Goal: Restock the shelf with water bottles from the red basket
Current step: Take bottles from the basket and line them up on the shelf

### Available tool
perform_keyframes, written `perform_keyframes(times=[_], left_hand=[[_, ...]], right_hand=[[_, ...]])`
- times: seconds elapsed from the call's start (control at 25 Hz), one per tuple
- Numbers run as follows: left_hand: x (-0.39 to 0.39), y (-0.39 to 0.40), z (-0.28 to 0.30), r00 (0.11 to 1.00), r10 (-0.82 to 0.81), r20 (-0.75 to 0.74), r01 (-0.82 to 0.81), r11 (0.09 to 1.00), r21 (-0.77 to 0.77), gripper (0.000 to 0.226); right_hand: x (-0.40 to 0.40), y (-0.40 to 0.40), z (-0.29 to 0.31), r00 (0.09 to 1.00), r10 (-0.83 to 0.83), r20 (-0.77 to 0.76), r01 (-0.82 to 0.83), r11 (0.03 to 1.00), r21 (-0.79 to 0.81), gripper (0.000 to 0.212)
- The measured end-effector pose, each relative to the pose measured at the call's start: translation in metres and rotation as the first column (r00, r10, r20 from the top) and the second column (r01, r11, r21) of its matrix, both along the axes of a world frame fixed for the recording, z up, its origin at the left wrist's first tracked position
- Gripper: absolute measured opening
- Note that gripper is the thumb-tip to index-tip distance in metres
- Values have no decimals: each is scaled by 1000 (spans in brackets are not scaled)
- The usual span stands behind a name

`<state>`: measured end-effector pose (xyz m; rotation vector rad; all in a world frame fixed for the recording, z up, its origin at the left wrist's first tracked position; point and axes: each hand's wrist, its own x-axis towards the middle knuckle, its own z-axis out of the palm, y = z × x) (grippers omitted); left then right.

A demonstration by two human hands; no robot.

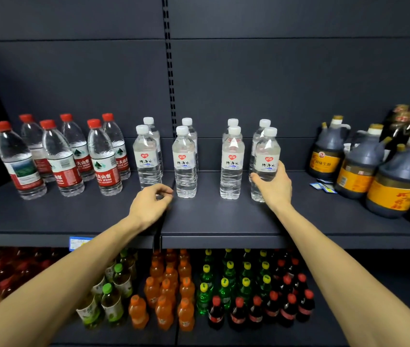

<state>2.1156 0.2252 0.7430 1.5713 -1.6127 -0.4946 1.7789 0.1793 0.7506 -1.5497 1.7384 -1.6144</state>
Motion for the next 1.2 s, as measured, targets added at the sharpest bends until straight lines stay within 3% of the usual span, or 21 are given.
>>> perform_keyframes(times=[0.12, 0.2, 0.28, 0.4, 0.56, 0.72, 0.92, 1.08, 1.2], left_hand=[[11, 3, 4, 997, 65, 46, -64, 997, -34, 15], [19, 3, 8, 991, 126, 41, -124, 991, -49, 14], [27, 1, 11, 987, 161, 20, -160, 986, -43, 11], [36, -1, 16, 976, 213, 44, -210, 976, -56, 13], [43, -8, 19, 969, 239, 62, -233, 969, -84, 13], [54, -6, 16, 971, 237, 8, -235, 967, -95, 12], [96, 23, 15, 943, 329, 41, -323, 940, -114, 15], [141, 57, 13, 896, 442, 49, -436, 894, -100, 19], [179, 91, 7, 851, 521, 56, -514, 851, -104, 20]], right_hand=[[2, -4, 2, 1000, 5, -9, -5, 999, 45, 69], [10, -1, 1, 998, -59, -38, 61, 997, 46, 89], [27, 12, -1, 974, -205, -98, 195, 975, -106, 96], [56, 28, 5, 946, -275, -173, 184, 893, -411, 80], [95, 36, 11, 960, -75, -271, -82, 848, -524, 57], [135, 44, 2, 951, 116, -287, -239, 865, -442, 29], [209, 58, -5, 898, 351, -265, -426, 844, -325, 21], [289, 65, -7, 841, 535, -84, -541, 826, -160, 16], [345, 77, -14, 788, 614, -41, -614, 789, 7, 13]])
